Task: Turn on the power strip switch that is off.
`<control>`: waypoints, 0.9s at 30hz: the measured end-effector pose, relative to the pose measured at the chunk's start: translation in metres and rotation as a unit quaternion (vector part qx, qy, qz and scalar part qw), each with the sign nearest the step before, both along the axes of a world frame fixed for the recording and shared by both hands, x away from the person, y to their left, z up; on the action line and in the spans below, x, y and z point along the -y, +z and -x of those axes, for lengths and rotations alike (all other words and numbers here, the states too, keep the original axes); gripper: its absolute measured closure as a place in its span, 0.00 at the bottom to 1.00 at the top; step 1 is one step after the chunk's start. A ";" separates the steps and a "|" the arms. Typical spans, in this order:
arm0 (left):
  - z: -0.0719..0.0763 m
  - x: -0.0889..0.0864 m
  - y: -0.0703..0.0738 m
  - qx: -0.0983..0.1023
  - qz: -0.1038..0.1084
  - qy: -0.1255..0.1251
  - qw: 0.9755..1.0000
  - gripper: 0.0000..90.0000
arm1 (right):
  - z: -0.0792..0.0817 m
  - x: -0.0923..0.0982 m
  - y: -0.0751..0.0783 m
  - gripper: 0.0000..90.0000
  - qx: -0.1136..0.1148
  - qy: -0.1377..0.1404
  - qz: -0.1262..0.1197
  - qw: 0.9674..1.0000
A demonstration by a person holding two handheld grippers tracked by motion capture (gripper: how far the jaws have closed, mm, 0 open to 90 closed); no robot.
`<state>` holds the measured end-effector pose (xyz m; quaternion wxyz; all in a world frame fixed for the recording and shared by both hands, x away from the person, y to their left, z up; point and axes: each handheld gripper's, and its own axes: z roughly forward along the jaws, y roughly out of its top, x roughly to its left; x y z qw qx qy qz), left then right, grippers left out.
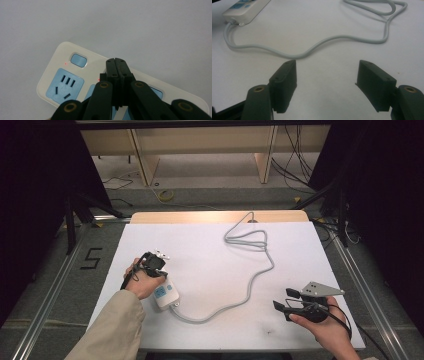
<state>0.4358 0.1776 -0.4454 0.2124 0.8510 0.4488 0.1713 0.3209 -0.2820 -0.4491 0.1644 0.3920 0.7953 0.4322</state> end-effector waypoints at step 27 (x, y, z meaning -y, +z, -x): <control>-0.002 0.003 0.000 -0.005 -0.018 -0.008 1.000 1.00 | 0.001 -0.001 0.001 0.36 0.002 0.001 0.001 1.000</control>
